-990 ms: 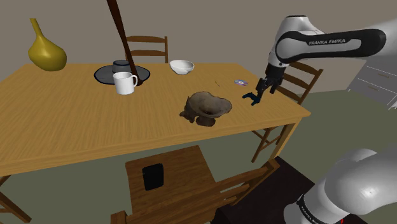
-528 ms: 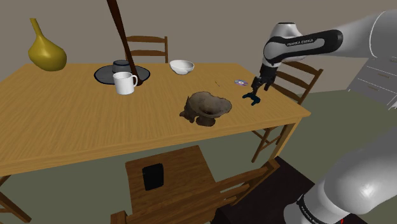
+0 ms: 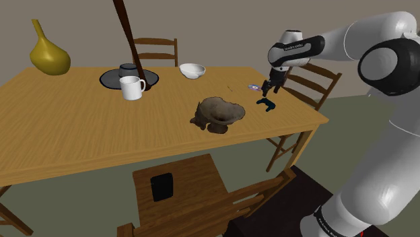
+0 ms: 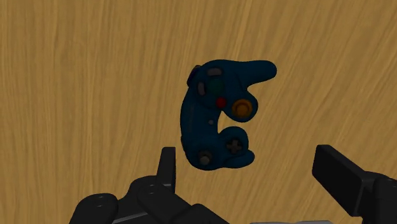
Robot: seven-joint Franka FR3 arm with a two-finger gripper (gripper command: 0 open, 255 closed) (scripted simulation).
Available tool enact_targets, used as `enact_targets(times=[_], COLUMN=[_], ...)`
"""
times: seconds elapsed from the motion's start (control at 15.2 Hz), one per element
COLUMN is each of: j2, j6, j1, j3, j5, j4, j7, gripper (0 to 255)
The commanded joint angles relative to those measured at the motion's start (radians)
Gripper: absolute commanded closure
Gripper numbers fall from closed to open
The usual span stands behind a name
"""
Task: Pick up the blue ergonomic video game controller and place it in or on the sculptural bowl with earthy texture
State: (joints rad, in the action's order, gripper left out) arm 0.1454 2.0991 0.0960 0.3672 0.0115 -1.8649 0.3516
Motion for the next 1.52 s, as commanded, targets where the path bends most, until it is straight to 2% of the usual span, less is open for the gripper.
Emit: enact_targets(times=[0.0, 0.53, 0.99, 1.06, 1.45], j2=[0.058, 0.106, 0.106, 0.106, 0.113], j6=[0.008, 0.095, 0.095, 0.095, 0.098], j1=[0.014, 0.024, 0.024, 0.024, 0.026], j3=[0.002, -0.002, -0.002, -0.002, -0.003], j5=[-0.027, -0.048, -0.048, -0.048, -0.051], j4=[0.052, 0.009, 0.009, 0.009, 0.013], j7=[0.026, 0.040, 0.040, 0.040, 0.042], gripper=[0, 0, 0, 255, 255])
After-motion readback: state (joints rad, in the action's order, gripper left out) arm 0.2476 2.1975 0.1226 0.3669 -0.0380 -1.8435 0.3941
